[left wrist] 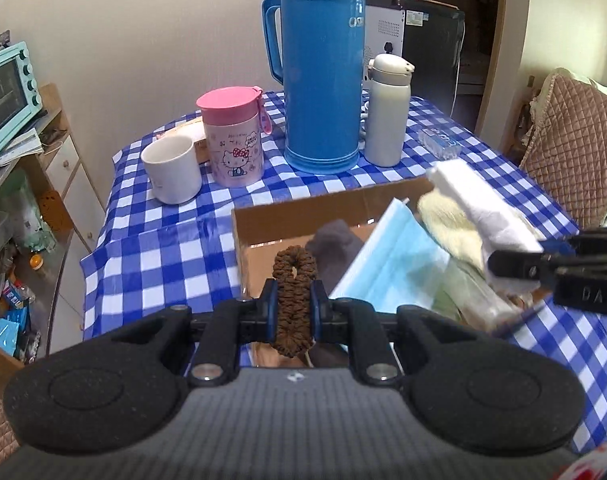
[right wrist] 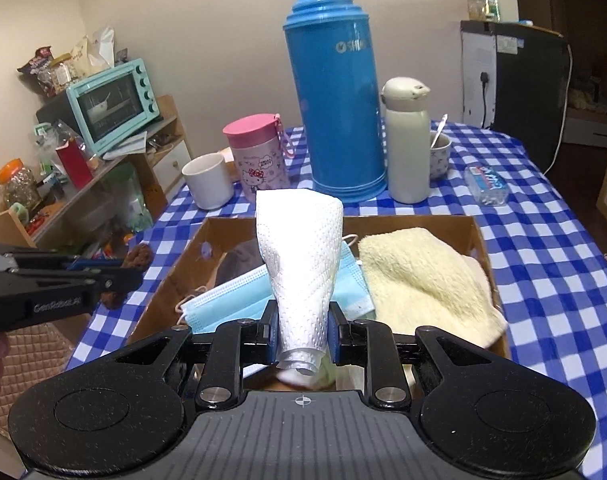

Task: Organize soft objects
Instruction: 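Carry the hair tie and white cloth over the cardboard box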

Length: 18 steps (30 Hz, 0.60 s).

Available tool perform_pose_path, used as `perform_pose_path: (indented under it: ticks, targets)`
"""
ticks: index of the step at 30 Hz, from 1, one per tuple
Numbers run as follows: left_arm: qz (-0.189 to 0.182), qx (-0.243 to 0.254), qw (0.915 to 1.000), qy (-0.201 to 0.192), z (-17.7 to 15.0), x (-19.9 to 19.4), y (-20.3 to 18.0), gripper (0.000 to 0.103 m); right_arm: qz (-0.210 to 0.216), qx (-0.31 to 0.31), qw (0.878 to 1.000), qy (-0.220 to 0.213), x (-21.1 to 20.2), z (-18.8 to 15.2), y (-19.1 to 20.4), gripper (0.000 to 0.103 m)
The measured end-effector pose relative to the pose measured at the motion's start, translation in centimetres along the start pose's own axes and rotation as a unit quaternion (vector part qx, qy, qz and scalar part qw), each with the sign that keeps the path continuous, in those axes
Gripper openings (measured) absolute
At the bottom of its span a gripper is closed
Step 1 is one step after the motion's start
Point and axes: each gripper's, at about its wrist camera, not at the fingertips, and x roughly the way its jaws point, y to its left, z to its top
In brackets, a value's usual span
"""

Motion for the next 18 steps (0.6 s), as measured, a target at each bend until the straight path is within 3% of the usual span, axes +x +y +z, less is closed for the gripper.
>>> perform_pose_path:
  ticks: [7,18]
  targets:
    - [-0.002,-0.002,0.9999,0.016,1.8,3.7,0.5,0.015,0.008,0.009,1.000,0.029,4.0,1.5,-0.2,0.024]
    - [0.003,0.004,0.9981,0.061,2.5,10.1,0.9,0.015,-0.001,-0.033,0.995,0.091,11.7,2.6,0.5,0.024]
